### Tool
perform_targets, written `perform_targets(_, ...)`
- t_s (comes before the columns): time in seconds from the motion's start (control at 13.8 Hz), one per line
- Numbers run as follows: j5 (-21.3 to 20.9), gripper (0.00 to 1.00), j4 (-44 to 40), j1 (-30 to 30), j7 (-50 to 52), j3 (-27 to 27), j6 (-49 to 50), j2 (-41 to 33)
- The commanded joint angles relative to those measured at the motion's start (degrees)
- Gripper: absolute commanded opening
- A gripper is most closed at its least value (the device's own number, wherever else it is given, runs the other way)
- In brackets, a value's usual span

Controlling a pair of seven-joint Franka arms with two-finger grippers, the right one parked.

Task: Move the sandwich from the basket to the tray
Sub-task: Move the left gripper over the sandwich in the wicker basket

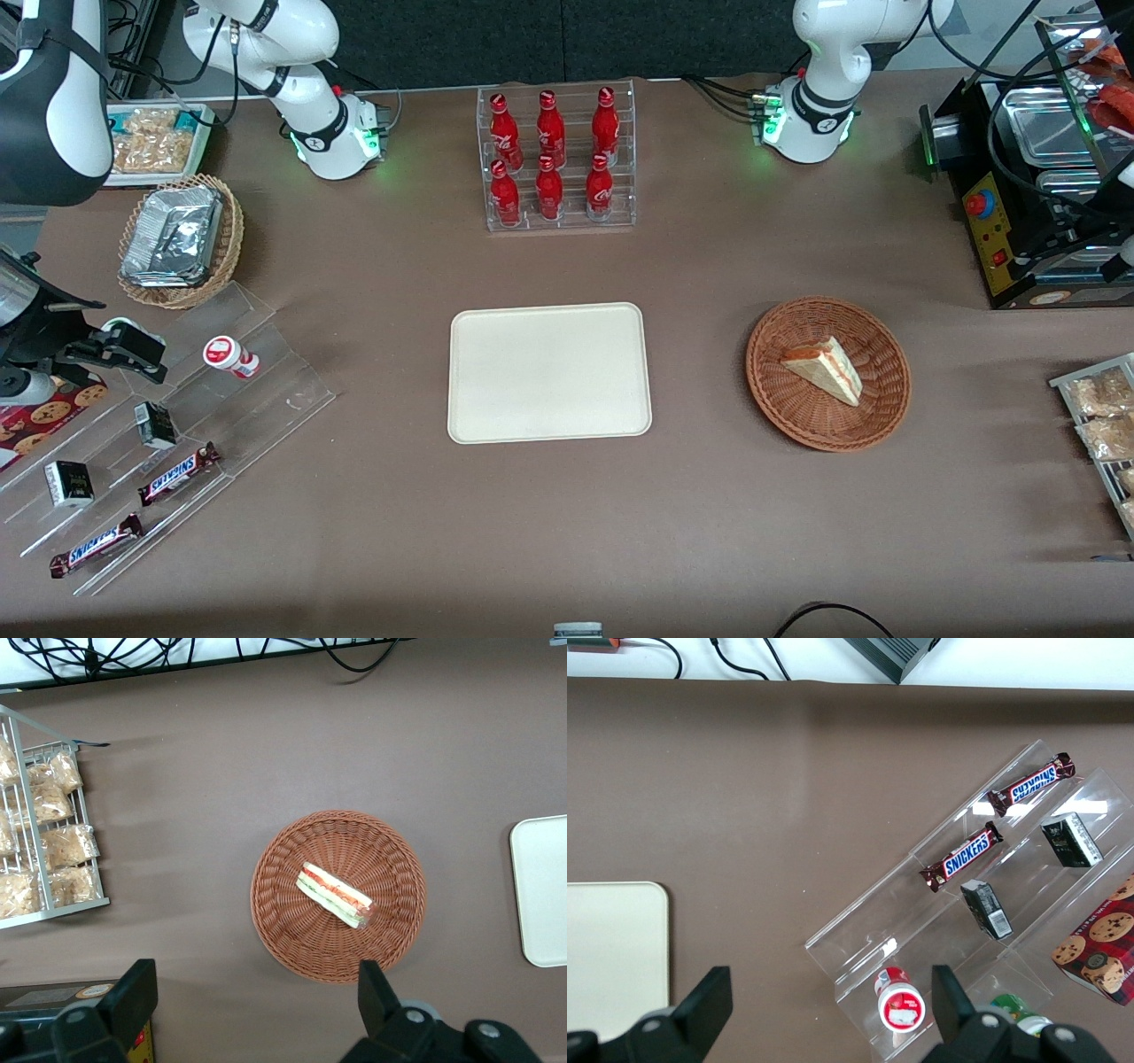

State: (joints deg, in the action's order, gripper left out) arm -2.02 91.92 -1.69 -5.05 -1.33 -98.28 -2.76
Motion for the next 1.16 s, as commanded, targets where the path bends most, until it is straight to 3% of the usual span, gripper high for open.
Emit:
perform_targets(0.0, 0.5, 1.0, -2.0, 0.3, 1.2, -0.1, 1.6, 0.8)
perform_targets(0.22, 0.6, 1.0, -1.4, 0.3, 2.4, 0.0, 1.9, 1.8)
perform_targets(0.44, 0.4, 1.0, -1.0, 0.8, 10.8, -0.7, 2.8, 5.7)
perform_targets(0.87, 0.7, 1.0, 2.4, 4.4, 47.3, -2.4, -2.2, 13.8)
perform_targets(1.09, 0.4, 1.0, 13.5, 5.5, 53.9, -2.4, -15.0, 14.9)
